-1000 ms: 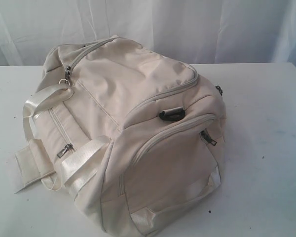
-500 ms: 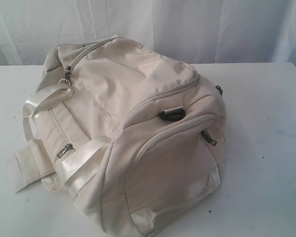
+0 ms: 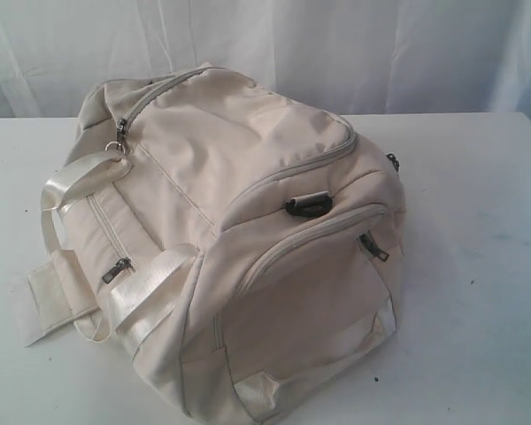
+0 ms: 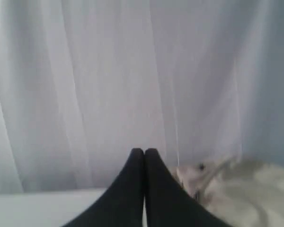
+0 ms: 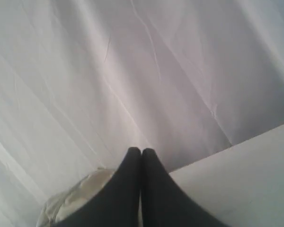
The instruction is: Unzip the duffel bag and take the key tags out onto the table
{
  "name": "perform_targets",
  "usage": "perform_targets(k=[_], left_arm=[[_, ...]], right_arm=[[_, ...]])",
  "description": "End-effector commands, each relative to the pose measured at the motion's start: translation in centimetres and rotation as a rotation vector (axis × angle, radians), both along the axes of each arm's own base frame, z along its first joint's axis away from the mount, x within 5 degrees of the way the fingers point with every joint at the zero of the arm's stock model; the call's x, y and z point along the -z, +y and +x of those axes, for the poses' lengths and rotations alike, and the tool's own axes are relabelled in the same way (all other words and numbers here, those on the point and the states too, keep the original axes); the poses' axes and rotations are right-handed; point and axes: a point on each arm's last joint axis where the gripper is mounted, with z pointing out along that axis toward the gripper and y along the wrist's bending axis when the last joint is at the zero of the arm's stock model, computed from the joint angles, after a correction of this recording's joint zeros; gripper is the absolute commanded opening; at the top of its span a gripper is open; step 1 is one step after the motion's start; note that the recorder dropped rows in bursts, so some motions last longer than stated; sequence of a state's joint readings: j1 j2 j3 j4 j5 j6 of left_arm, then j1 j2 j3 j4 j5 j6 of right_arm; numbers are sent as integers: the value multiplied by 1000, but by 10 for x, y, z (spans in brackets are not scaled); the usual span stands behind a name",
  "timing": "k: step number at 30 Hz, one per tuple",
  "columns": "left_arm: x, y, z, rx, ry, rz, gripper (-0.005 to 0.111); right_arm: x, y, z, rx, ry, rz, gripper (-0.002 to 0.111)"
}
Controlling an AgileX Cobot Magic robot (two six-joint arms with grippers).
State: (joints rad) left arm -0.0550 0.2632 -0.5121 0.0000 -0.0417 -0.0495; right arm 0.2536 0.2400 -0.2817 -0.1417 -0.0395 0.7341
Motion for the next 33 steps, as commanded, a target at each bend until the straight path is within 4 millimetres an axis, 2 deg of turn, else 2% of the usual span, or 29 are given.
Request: perform_targets(k=[1,4,7,10,13,15,19,21,23,26,28,30,33], left_arm=[[-12,-9,18,102,415,150,0],[-13,-17,29,194,584,247,0],[-6,-23,37,250,649,292,0],[1,-26,40,265,670,312,0],[10,-26,42,264,679,315,0],[16,-27,44,267,674,315,0],[21,-29,45,286,672,322,0],[22,-31,44,298,667,326,0],[22,-32,44,310,666,330,0],[22,-34,43,324,664,335,0],[22,-35,43,333,662,338,0],[22,-35,43,335,662,339,0],[22,-35,43,335,662,339,0]], right_arm=[[-32,20,28,-96,119,-212,0],[-41,47,48,-242,254,-434,0],[-51,87,61,-465,319,-652,0],[-56,132,70,-654,324,-738,0],[-59,171,77,-739,331,-833,0],[-58,190,81,-736,383,-895,0],[-36,225,94,-585,535,-1085,0],[-23,242,94,-575,564,-1120,0],[-14,258,93,-613,554,-1122,0],[0,272,91,-635,626,-1033,2],[7,276,91,-616,690,-970,11],[10,278,92,-606,718,-947,24],[11,280,91,-617,725,-923,54]])
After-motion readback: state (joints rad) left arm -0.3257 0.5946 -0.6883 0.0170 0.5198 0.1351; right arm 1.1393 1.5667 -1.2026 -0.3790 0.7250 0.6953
